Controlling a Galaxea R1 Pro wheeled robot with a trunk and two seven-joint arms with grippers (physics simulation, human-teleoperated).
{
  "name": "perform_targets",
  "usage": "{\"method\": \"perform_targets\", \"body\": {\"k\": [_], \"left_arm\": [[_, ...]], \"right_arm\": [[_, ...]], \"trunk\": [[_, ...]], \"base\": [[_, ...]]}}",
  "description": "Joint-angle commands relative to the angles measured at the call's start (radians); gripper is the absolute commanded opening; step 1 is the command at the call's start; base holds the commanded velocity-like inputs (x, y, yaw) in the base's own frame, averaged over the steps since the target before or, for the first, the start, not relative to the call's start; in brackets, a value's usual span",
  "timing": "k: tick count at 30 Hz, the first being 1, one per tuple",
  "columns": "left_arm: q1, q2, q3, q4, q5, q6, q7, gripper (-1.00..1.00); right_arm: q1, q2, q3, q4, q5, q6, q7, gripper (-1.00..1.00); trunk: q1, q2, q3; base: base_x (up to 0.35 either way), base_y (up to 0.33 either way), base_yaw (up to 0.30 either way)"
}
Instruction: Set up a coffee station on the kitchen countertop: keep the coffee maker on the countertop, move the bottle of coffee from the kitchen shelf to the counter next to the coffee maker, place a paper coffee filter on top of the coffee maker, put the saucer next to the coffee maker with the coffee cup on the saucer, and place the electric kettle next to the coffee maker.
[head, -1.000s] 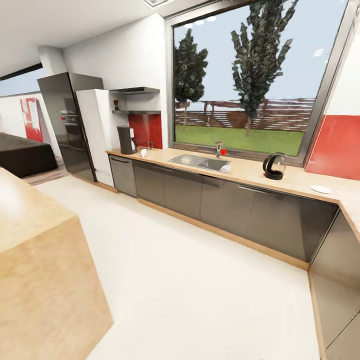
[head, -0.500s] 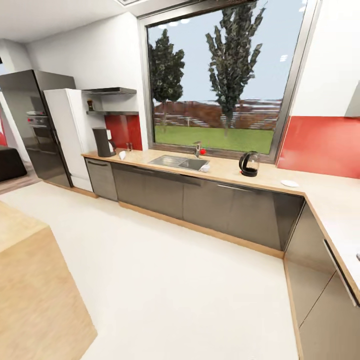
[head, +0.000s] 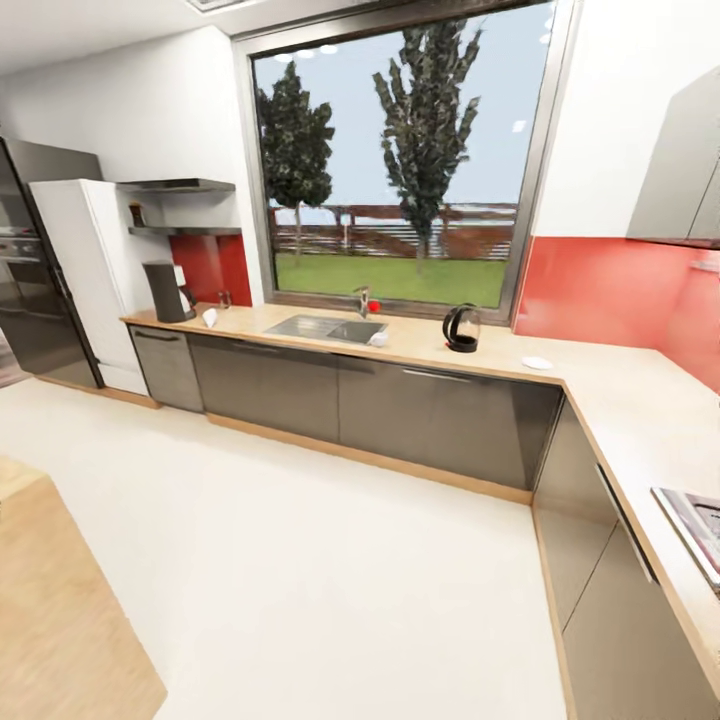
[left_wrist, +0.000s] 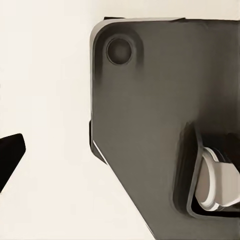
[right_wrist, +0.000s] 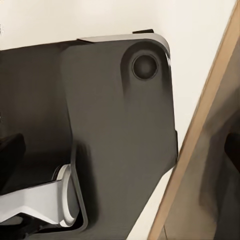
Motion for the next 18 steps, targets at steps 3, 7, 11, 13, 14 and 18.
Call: {"method": "perform_targets", "body": {"k": [3,7,11,13,14,18], "left_arm": [[-0.001,0.0,0.002,0.001,0.001,-0.003,0.001,1.0],[-0.001,0.0,0.002,0.001,0.001,-0.003,0.001,1.0],[-0.001,0.0,0.002,0.001,0.001,-0.003,0.001,1.0],[-0.001,0.0,0.002,0.001,0.001,-0.003,0.001,1.0],[-0.002,0.0,0.002,0.001,0.001,-0.003,0.001,1.0],[-0.002,-0.001,0.002,0.001,0.001,-0.003,0.001,1.0]], "right_arm": [[0.0,0.001,-0.007,-0.001,0.0,-0.003,0.001,1.0],[0.0,0.001,-0.006,-0.001,0.0,-0.003,0.001,1.0],[0.0,0.002,-0.006,0.0,0.0,-0.004,0.001,1.0],[0.0,0.002,-0.005,-0.001,0.0,-0.003,0.001,1.0],[0.0,0.002,-0.005,-0.001,0.0,-0.004,0.001,1.0],[0.0,0.002,-0.005,-0.001,0.0,-0.004,0.001,1.0]], "trunk": [[-0.011,0.02,0.012],[-0.026,0.048,0.031],[-0.042,0.076,0.05],[-0.049,0.09,0.059],[-0.053,0.097,0.064],[-0.061,0.111,0.076]], "base": [[0.0,0.0,-0.021],[0.0,0.0,-0.004],[0.0,0.0,0.004],[0.0,0.0,0.057],[0.0,0.0,0.099],[0.0,0.0,0.141]]}}
